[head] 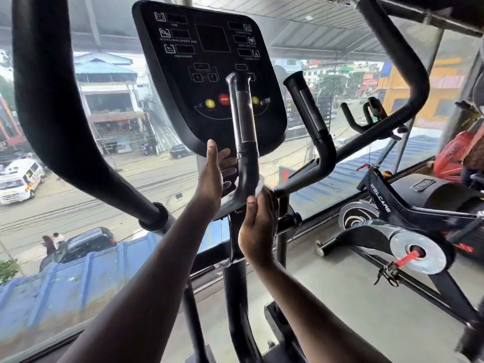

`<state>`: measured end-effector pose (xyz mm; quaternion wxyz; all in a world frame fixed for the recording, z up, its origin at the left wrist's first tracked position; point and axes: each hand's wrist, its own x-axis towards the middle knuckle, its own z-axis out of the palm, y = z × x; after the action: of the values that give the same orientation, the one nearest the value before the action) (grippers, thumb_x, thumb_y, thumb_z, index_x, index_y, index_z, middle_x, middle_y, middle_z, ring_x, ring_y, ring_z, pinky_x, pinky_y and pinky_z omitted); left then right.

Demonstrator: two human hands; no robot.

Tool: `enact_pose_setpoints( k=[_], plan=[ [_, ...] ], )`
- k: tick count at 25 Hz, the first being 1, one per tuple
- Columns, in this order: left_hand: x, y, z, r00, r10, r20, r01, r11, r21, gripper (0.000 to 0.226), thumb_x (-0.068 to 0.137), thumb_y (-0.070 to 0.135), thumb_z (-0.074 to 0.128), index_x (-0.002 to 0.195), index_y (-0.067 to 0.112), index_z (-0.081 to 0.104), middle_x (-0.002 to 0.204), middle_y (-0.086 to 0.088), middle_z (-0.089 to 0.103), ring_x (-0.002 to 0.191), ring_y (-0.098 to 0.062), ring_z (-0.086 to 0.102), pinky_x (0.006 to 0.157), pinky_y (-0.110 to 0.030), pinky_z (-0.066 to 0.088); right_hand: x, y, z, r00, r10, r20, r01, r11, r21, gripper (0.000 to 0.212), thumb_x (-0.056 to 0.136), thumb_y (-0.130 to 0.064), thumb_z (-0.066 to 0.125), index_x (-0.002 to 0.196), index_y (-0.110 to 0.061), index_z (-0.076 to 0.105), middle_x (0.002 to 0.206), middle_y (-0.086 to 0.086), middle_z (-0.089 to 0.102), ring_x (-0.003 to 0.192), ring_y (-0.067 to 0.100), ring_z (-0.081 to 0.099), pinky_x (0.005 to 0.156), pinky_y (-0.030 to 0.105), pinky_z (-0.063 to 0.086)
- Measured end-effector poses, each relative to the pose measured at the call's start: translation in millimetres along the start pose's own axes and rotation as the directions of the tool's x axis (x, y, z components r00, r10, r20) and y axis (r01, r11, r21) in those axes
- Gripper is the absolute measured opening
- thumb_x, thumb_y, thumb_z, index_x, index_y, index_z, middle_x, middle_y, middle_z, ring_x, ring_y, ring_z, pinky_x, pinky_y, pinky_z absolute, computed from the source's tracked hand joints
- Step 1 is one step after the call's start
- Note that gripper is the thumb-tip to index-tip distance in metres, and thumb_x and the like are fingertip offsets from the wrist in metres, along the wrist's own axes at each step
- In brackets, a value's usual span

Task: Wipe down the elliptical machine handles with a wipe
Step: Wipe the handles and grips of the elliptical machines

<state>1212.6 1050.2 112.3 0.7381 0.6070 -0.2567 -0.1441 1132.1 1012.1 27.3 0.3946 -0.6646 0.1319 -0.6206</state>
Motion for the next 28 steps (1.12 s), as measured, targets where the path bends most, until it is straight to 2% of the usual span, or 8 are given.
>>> enact_pose_setpoints(
  k=[2, 7, 9, 12, 19, 21, 24, 28],
  plan=[
    [-4, -10, -4, 1.0, -0.031, -0.006, 0.031, 0.999, 0.008, 0.076, 0.093, 0.07, 0.019, 0.129, 0.017, 0.06, 0.118, -0.007, 0.068, 0.113, -0.024, 0.061, 0.093, -0.039, 0.044, 0, 3, -5, 0.995, 0.087, 0.037, -0.09, 0.992, 0.084, 0.032, 0.098, -0.022, 0.038, 0.09, -0.003, 0.061, 0.083, -0.003, 0.062, 0.076, -0.003, 0.051, 0.074, 0.025, 0.043],
    [-15, -31, -13, 1.0, -0.009, 0.0, 0.009, 0.997, 0.072, 0.074, 0.094, 0.068, 0.023, 0.121, 0.014, 0.066, 0.114, -0.007, 0.071, 0.107, -0.019, 0.066, 0.08, -0.029, 0.051, -30, -10, 12, 0.993, 0.084, 0.085, -0.085, 0.996, 0.004, 0.054, 0.098, -0.02, 0.037, 0.142, 0.011, 0.031, 0.148, 0.013, 0.032, 0.136, 0.003, 0.023, 0.111, 0.006, 0.013],
    [-16, -41, -21, 1.0, 0.025, 0.011, -0.026, 0.994, 0.108, 0.074, 0.094, 0.066, 0.022, 0.119, 0.012, 0.067, 0.116, -0.006, 0.07, 0.109, -0.018, 0.065, 0.087, -0.032, 0.05, -49, 4, 16, 0.968, 0.137, 0.21, -0.142, 0.99, 0.006, 0.059, 0.094, -0.028, 0.034, 0.136, 0.013, 0.039, 0.143, 0.025, 0.041, 0.134, 0.019, 0.034, 0.115, 0.019, 0.022],
    [-17, -55, -34, 0.998, -0.017, -0.068, 0.023, 0.996, 0.09, 0.065, 0.099, 0.057, 0.024, 0.115, 0.011, 0.065, 0.117, -0.007, 0.068, 0.107, -0.018, 0.064, 0.084, -0.028, 0.048, -50, 14, 23, 0.943, 0.315, 0.104, -0.322, 0.945, 0.057, 0.045, 0.092, -0.02, 0.037, 0.119, 0.013, 0.053, 0.116, 0.027, 0.058, 0.108, 0.032, 0.056, 0.099, 0.044, 0.045],
    [-21, -85, -58, 0.967, -0.141, -0.214, 0.159, 0.985, 0.068, 0.03, 0.101, 0.032, 0.043, 0.12, 0.014, 0.059, 0.104, -0.001, 0.061, 0.093, -0.016, 0.057, 0.084, -0.032, 0.043, -29, 21, 51, 0.847, 0.504, 0.168, -0.51, 0.86, -0.007, 0.023, 0.088, 0.003, 0.053, 0.107, -0.003, 0.064, 0.107, 0.012, 0.058, 0.083, -0.002, 0.047, 0.075, -0.008, 0.03],
    [-26, -86, -62, 0.968, -0.166, -0.19, 0.172, 0.985, 0.015, 0.01, 0.098, 0.016, 0.046, 0.1, 0.014, 0.056, 0.084, -0.002, 0.061, 0.075, -0.017, 0.056, 0.07, -0.029, 0.045, -30, 27, 56, 0.83, 0.532, 0.169, -0.54, 0.842, -0.001, 0.017, 0.088, 0.0, 0.056, 0.103, -0.004, 0.064, 0.101, 0.012, 0.059, 0.09, 0.012, 0.054, 0.077, 0.003, 0.038],
    [-32, -96, -63, 0.976, -0.188, -0.105, 0.198, 0.976, 0.092, 0.007, 0.092, 0.017, 0.059, 0.095, 0.012, 0.055, 0.079, -0.003, 0.064, 0.072, -0.018, 0.061, 0.067, -0.032, 0.051, -27, 37, 63, 0.638, 0.69, 0.343, -0.748, 0.661, 0.061, 0.022, 0.088, 0.002, 0.051, 0.097, -0.012, 0.067, 0.094, 0.006, 0.069, 0.085, 0.02, 0.067, 0.064, 0.021, 0.052],
    [-26, -113, -61, 0.979, -0.134, -0.156, 0.153, 0.981, 0.117, 0.01, 0.086, 0.006, 0.063, 0.082, 0.014, 0.058, 0.073, -0.007, 0.066, 0.066, -0.023, 0.058, 0.062, -0.033, 0.048, -31, 47, 50, 0.686, 0.66, 0.306, -0.713, 0.694, 0.1, 0.021, 0.092, -0.013, 0.052, 0.109, -0.016, 0.064, 0.1, 0.005, 0.071, 0.09, 0.018, 0.067, 0.082, 0.033, 0.055]
  ],
)
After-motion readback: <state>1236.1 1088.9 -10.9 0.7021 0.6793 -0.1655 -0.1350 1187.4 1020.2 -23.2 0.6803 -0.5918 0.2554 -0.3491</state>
